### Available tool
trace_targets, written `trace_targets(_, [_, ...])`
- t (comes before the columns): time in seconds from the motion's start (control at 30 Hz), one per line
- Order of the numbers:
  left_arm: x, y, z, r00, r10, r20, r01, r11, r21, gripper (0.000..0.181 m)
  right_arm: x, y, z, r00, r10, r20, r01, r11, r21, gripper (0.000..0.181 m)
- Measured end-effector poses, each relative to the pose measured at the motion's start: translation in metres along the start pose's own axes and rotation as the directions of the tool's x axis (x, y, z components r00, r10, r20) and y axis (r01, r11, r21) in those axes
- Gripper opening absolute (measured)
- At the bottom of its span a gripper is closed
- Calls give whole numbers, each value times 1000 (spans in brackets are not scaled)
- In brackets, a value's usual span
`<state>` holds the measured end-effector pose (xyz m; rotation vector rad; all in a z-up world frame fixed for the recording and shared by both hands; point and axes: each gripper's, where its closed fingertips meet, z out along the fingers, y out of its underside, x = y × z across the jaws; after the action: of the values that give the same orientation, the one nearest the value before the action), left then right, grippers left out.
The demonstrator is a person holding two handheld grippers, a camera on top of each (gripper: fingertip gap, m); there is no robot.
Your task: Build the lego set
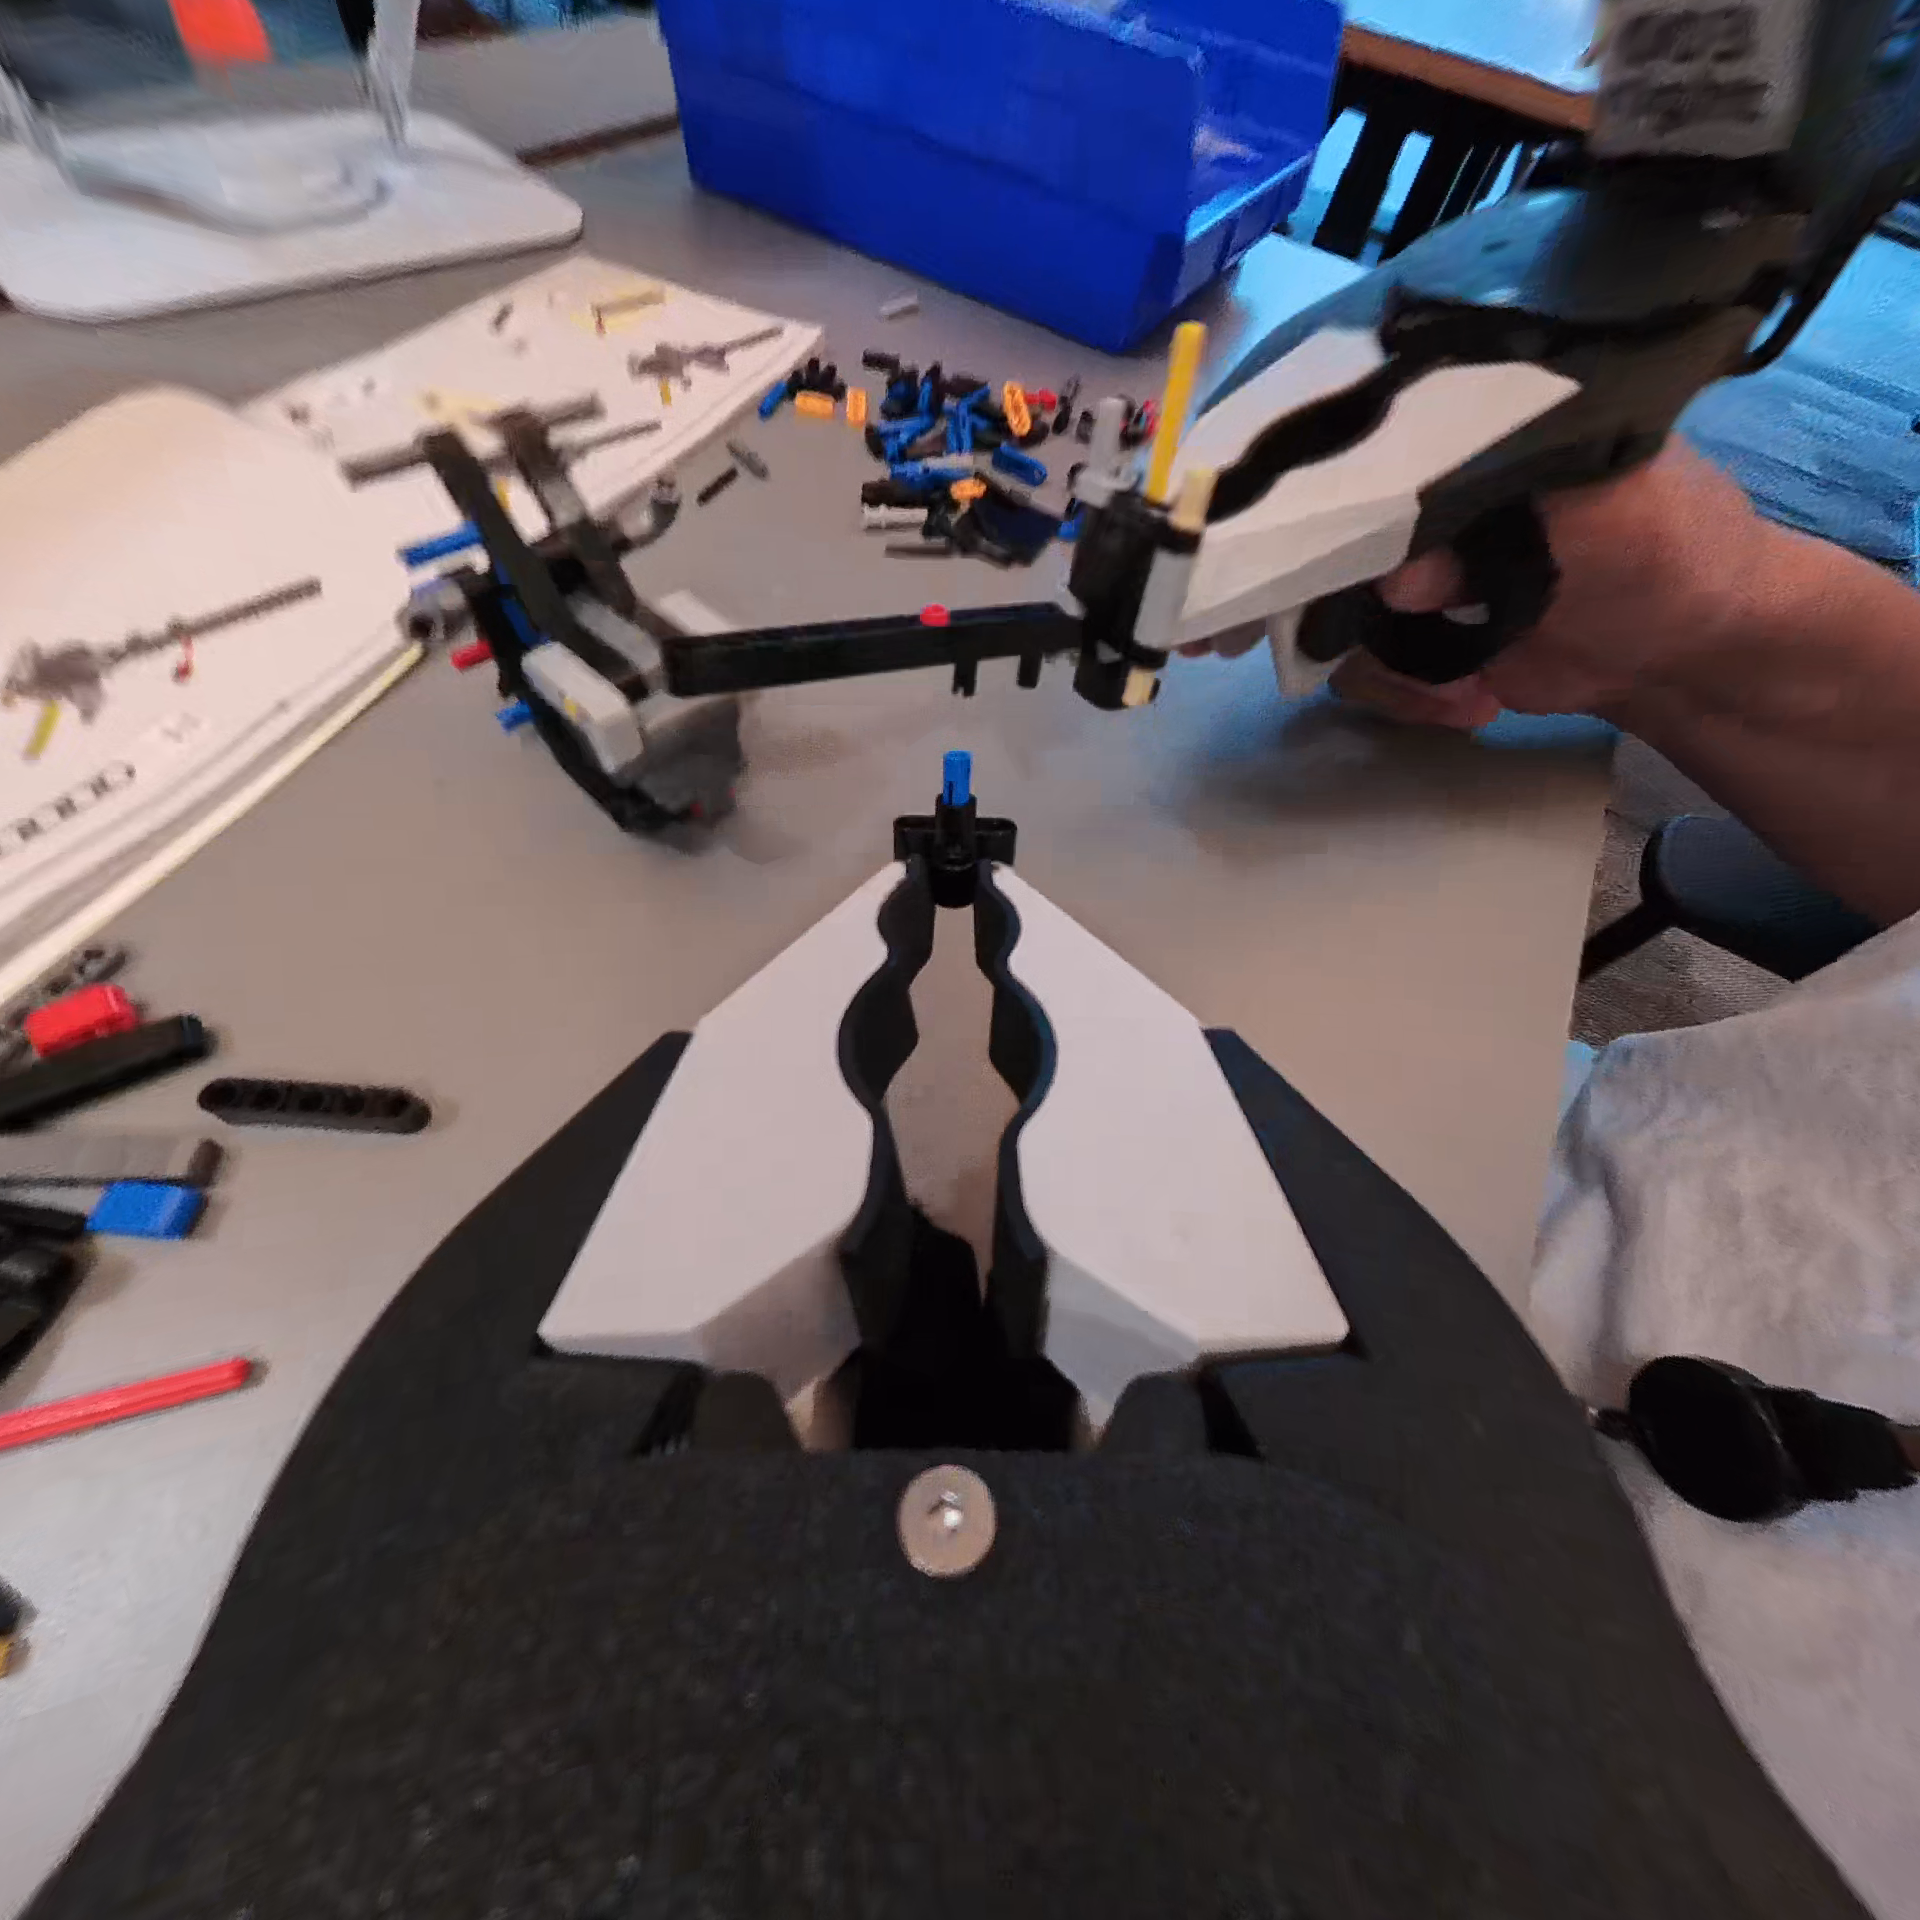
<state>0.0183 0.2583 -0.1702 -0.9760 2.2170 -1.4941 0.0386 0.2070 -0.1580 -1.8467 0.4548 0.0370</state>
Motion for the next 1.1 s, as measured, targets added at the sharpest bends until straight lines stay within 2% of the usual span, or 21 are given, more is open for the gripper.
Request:
trace_targets(0.03, [4,-6,0,999,37,-6,-37,999,35,5,-3,-5,-1,994,95,45,-96,995,33,6])
trace_targets(0.13, [7,-22,-3,991,122,57,-129,982,140,5,-13,-13,-1,934,299,193,-318,946,71,6])
trace_targets(0.23, [5,-30,-5,985,120,125,-142,972,187,5,-23,-22,1,873,395,285,-438,893,104,6])
trace_targets(0.3, [8,-35,-7,983,125,137,-154,962,227,5,-26,-23,4,866,410,285,-457,881,121,6])
trace_targets(0.43, [8,-36,-7,980,129,150,-161,960,231,6,-26,-25,5,892,376,251,-418,897,144,6])
trace_targets(0.5, [10,-35,-6,986,126,113,-149,963,225,6,-27,-31,0,892,361,271,-414,894,173,6])
trace_targets(0.57, [15,-37,-8,996,86,19,-88,964,250,6,-29,-35,-5,897,327,297,-386,907,168,6])
trace_targets(0.6, [17,-42,-12,997,36,-69,-15,959,284,5,-33,-38,-9,898,292,330,-359,919,162,6])
trace_targets(0.63, [25,-45,-17,978,-15,-210,77,954,290,5,-36,-45,-15,898,247,363,-326,929,176,6])
trace_targets(0.67, [31,-46,-21,938,-69,-339,165,950,265,5,-41,-52,-22,893,188,409,-285,939,191,6])
trace_targets(0.73, [30,-56,-30,858,-150,-492,319,905,280,5,-50,-62,-31,869,89,487,-206,960,191,6])
trace_targets(0.8, [41,-65,-41,660,-239,-712,499,848,178,5,-60,-69,-37,820,-5,572,-120,976,180,6])
trace_targets(0.87, [43,-69,-44,510,-300,-806,595,800,79,5,-59,-73,-30,795,-25,606,-60,991,119,6])
trace_targets(0.93, [49,-73,-49,376,-305,-875,641,767,8,5,-68,-68,-26,709,-5,705,-9,1000,17,6])
trace_targets(1.03, [55,-73,-53,307,-289,-907,644,765,-26,5,-69,-64,-18,629,28,777,17,999,-50,6])
trace_targets(1.1, [57,-74,-58,309,-264,-914,639,769,-6,5,-70,-66,-20,568,53,821,13,997,-73,6])
